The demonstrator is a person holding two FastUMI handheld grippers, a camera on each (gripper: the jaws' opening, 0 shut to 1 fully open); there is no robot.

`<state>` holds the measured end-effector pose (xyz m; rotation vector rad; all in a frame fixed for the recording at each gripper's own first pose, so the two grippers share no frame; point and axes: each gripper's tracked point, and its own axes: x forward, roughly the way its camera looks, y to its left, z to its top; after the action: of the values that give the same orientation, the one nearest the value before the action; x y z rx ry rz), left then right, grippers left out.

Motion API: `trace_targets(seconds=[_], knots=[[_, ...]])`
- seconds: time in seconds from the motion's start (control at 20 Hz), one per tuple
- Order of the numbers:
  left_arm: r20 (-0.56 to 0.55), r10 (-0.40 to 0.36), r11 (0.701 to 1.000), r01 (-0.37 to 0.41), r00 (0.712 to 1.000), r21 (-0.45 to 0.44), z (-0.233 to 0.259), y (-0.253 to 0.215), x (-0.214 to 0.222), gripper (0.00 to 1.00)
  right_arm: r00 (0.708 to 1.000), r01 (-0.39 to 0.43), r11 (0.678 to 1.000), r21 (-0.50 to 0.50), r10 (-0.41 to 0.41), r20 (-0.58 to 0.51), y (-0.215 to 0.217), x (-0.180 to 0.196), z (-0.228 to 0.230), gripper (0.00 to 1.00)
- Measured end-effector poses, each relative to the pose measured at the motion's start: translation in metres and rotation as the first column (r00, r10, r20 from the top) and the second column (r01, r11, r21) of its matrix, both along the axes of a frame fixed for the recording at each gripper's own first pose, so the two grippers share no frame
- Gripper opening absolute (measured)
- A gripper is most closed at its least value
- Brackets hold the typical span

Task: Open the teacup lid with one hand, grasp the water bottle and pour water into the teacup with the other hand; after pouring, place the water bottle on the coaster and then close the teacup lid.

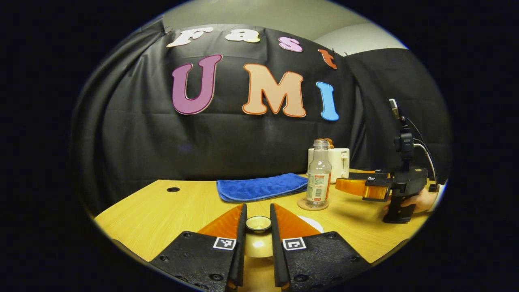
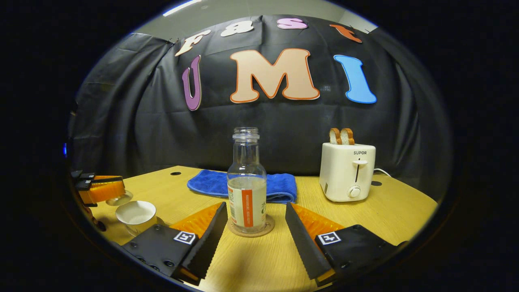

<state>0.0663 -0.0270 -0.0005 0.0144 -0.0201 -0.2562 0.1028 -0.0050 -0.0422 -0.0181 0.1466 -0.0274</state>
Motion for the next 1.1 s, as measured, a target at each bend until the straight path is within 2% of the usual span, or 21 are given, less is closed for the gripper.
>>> trace_targets(seconds=[0.05,0.2,0.35,0.45,0.55,0.6,0.65,1.0,1.1], knots=[[0.001,-0.018,1.0,0.018,1.0,0.005,0.001,-0.007,0.002,0.27,1.0,0.0,1.0,0.002,0.0,0.021,-0.001,-0.003,0.005,0.96],[-0.014,-0.047,0.999,0.047,0.999,0.019,-0.002,-0.02,0.008,0.27,0.997,0.001,1.0,0.007,-0.001,0.072,-0.003,-0.017,0.013,0.96],[-0.034,-0.072,0.996,0.073,0.997,0.043,-0.006,-0.029,0.01,0.27,0.997,0.004,1.0,0.006,-0.005,0.075,-0.008,-0.033,0.015,0.89],[-0.049,-0.09,0.994,0.093,0.995,0.057,-0.009,-0.033,0.011,0.27,0.997,-0.001,1.0,0.009,0.0,0.079,-0.01,-0.046,0.017,0.96],[-0.068,-0.109,0.991,0.114,0.992,0.075,-0.012,-0.039,0.012,0.27,0.997,0.004,1.0,0.008,-0.004,0.079,-0.013,-0.056,0.018,0.89],[-0.075,-0.116,0.989,0.123,0.99,0.084,-0.014,-0.041,0.012,0.27,0.997,0.006,1.0,0.007,-0.007,0.08,-0.015,-0.061,0.019,0.96],[-0.082,-0.122,0.987,0.129,0.989,0.093,-0.015,-0.042,0.013,0.27,0.997,0.005,1.0,0.007,-0.005,0.077,-0.016,-0.065,0.019,0.92],[-0.093,-0.133,0.984,0.143,0.987,0.105,-0.016,-0.044,0.012,0.28,0.997,0.018,1.0,0.006,-0.018,0.081,-0.024,-0.082,0.021,0.93],[-0.083,-0.138,0.985,0.146,0.987,0.097,-0.014,-0.045,0.012,0.33,0.996,0.021,1.0,0.006,-0.022,0.081,-0.025,-0.083,0.022,0.92]])
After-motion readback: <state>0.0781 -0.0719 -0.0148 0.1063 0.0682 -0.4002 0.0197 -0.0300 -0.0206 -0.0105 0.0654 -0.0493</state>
